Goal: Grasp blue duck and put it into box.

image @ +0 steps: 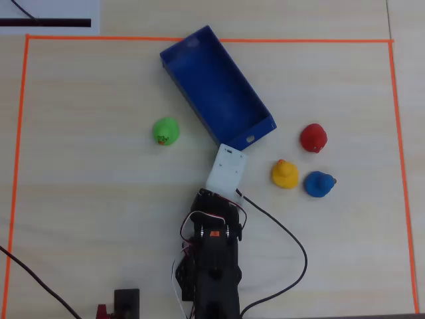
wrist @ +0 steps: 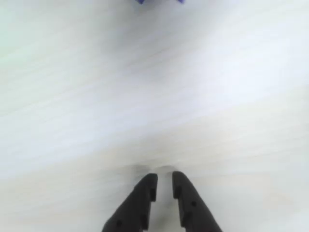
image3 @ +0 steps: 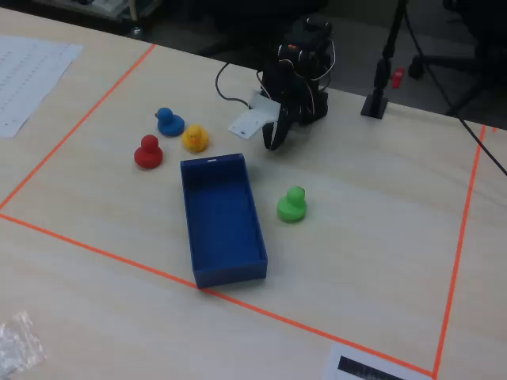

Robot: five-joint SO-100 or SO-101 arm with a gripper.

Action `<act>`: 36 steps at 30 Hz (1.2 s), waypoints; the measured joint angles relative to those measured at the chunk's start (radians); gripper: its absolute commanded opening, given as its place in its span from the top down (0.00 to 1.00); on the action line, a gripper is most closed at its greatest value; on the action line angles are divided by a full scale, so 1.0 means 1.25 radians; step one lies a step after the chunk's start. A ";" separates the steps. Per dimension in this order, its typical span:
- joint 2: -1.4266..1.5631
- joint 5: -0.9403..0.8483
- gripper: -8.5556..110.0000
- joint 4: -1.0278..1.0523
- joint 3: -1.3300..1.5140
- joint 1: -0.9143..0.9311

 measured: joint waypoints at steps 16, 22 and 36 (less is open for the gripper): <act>-0.059 -0.043 0.85 -0.036 -0.009 0.086; -0.428 -0.033 0.76 -0.355 -0.282 0.353; -1.062 -0.088 0.50 -0.565 -0.934 0.897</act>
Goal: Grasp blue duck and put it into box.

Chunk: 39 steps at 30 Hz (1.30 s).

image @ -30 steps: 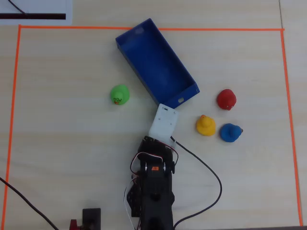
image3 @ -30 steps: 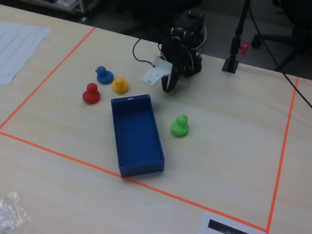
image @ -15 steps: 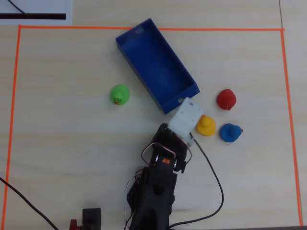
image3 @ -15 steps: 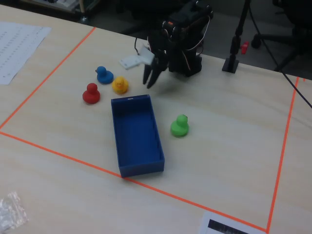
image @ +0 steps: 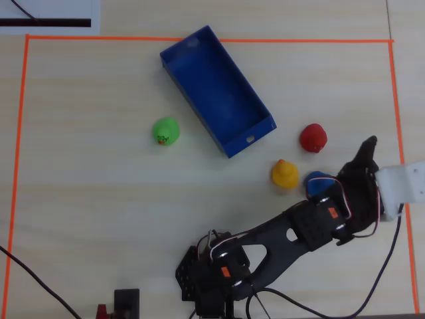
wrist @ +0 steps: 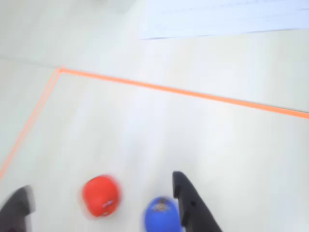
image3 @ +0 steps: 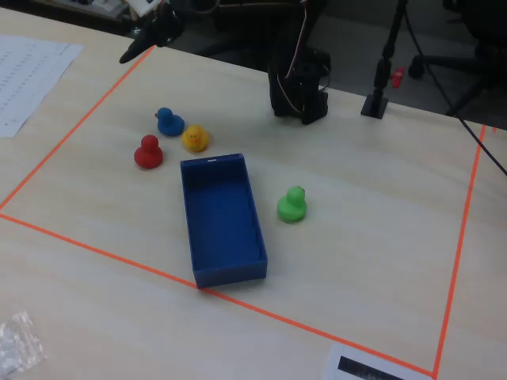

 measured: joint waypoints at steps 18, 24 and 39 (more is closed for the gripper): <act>-0.097 -0.147 0.50 -0.519 0.487 0.110; -0.038 -0.152 0.49 -0.525 0.569 0.066; 0.002 -0.117 0.49 -0.445 0.567 0.016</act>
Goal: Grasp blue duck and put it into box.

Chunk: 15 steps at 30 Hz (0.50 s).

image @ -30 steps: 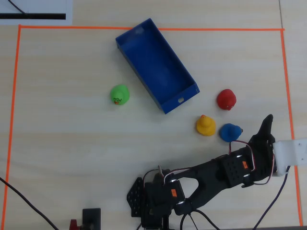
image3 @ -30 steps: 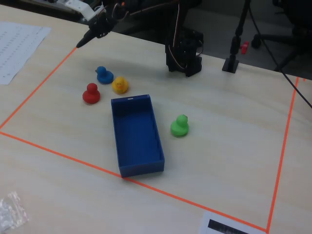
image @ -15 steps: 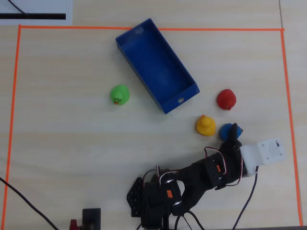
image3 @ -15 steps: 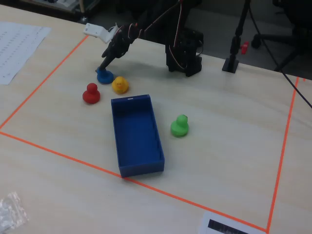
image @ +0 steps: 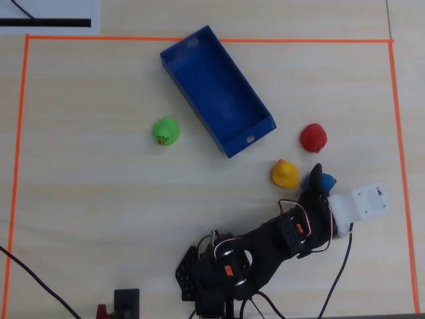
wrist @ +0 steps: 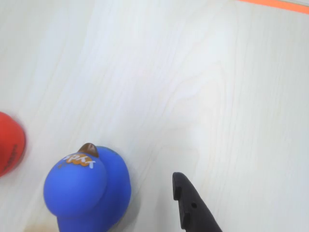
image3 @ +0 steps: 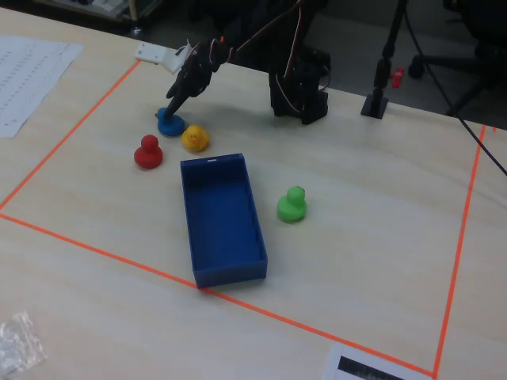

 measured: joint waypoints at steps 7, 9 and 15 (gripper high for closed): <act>-0.006 0.013 0.49 0.000 0.000 -0.036; -0.023 0.016 0.49 -0.004 0.000 -0.040; -0.058 0.022 0.49 -0.040 0.000 -0.069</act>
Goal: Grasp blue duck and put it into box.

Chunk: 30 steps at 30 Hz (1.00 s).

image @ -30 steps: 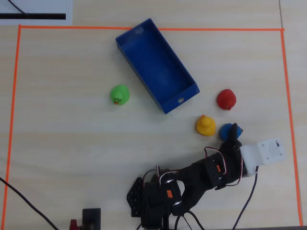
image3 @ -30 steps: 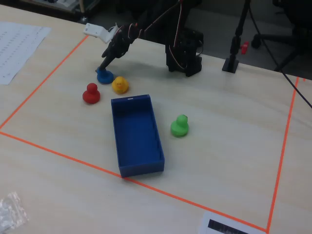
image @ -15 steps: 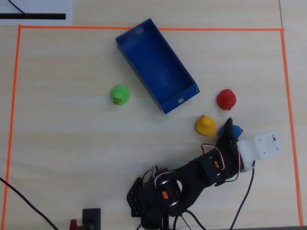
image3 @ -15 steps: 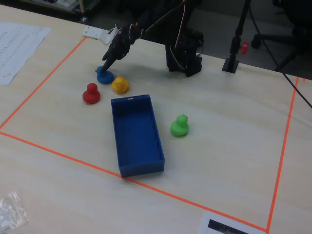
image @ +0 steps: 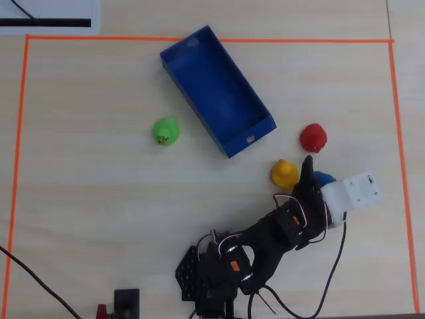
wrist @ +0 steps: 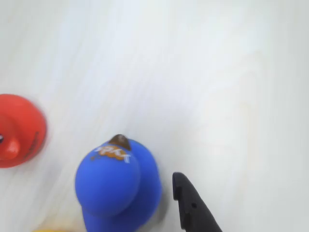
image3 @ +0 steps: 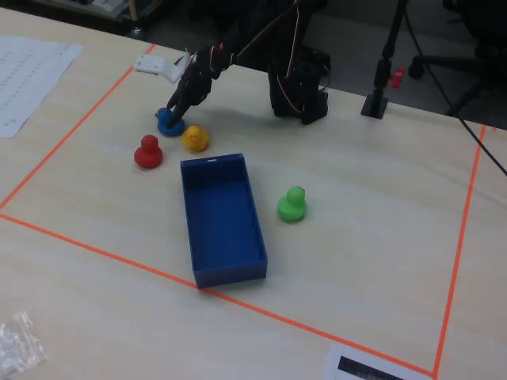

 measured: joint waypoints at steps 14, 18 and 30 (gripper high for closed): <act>-0.106 0.018 0.93 -0.056 -0.023 -0.001; -0.108 0.063 0.93 -0.036 -0.066 -0.002; 0.007 0.287 0.93 0.555 -0.409 -0.115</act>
